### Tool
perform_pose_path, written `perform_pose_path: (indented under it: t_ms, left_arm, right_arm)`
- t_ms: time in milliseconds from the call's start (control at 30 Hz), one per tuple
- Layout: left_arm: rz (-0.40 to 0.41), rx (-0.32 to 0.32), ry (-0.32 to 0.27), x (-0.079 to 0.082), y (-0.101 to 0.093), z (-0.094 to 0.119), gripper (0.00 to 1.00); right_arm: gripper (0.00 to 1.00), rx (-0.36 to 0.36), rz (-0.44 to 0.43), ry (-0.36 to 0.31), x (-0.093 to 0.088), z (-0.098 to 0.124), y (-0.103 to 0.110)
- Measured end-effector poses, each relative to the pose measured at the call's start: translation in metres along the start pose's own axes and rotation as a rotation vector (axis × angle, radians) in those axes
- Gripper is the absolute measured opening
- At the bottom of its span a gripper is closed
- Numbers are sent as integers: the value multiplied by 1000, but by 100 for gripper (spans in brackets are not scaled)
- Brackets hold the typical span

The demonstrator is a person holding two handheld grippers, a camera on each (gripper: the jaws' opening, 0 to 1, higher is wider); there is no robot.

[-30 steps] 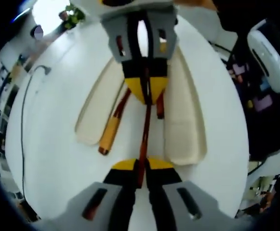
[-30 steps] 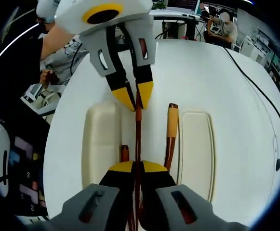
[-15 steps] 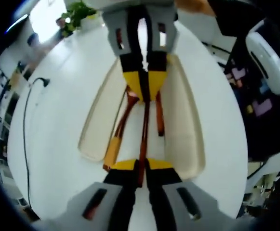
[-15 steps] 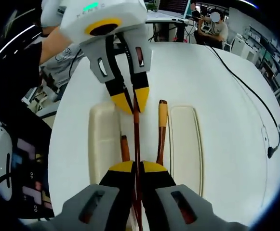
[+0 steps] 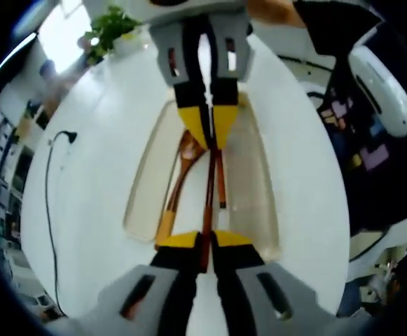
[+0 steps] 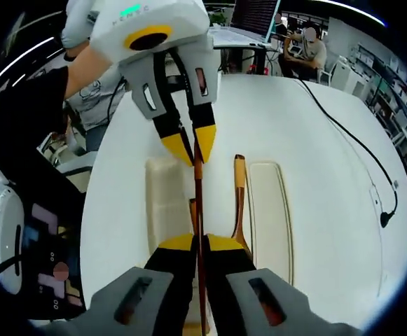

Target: Arrange the utensils inside the cutlery case until each visible utensil rests in its matching compartment.

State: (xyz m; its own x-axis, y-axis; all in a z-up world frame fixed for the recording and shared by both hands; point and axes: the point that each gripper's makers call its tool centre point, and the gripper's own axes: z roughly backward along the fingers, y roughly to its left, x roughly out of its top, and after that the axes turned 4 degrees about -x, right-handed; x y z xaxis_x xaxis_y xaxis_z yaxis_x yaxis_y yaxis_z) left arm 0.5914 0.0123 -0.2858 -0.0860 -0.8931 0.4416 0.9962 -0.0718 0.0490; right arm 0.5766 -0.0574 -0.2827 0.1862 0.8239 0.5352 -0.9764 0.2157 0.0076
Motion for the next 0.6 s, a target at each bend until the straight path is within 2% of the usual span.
perform_pose_path:
  t_ms: [333,600]
  left_arm:
    - [-14,-23,-16,8,-20,-1,6]
    - [-37,-29,7,8,-29,-7,6]
  right_arm:
    - [2,4,7,-17,-6,6,17]
    - [2,5,10,-17,-15,2,28]
